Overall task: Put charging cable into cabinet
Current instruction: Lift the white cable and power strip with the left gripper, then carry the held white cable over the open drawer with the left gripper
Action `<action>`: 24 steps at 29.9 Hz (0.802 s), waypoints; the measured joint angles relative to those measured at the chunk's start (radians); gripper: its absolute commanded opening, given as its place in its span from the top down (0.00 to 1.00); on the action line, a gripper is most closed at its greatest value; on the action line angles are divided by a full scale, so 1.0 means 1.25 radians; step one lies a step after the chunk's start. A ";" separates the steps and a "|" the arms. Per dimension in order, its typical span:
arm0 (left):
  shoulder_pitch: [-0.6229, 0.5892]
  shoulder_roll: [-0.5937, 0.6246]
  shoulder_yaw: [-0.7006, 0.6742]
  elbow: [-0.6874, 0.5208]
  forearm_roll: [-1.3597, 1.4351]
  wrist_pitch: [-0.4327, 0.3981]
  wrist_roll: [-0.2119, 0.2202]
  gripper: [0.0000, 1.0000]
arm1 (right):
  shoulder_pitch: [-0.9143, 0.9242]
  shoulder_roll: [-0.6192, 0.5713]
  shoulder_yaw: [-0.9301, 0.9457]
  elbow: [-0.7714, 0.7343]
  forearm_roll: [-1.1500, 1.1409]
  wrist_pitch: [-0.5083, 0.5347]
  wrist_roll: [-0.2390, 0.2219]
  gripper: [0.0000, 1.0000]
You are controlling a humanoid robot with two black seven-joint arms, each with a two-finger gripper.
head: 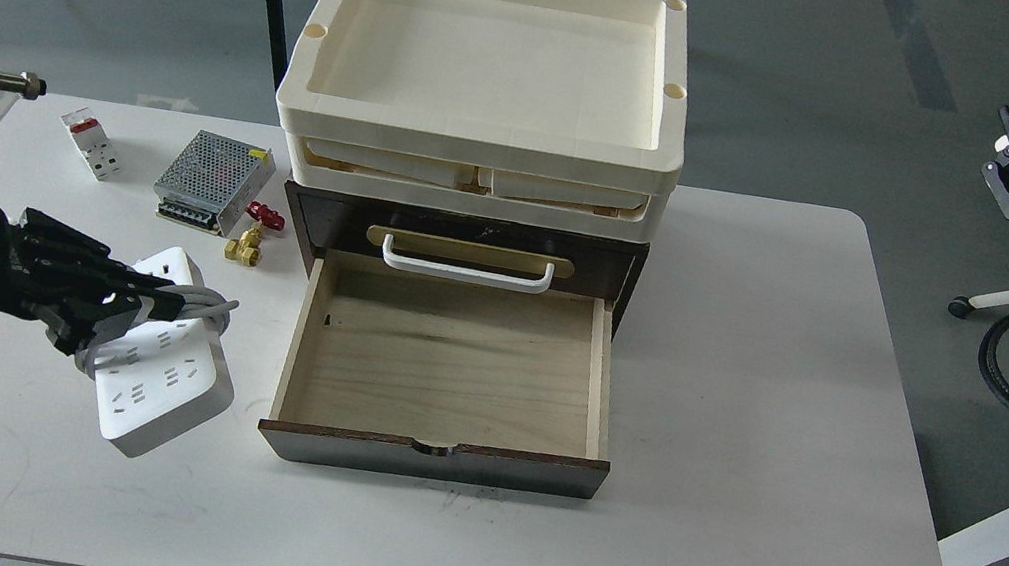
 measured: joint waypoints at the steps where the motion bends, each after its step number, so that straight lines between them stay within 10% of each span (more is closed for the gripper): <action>1: 0.000 -0.014 -0.001 0.000 -0.031 -0.009 0.000 0.96 | -0.003 0.000 0.000 0.000 0.000 0.000 0.000 0.00; 24: 0.033 -0.262 -0.029 0.135 -0.489 0.001 0.000 0.96 | -0.018 0.001 0.003 -0.001 0.000 0.000 0.000 0.00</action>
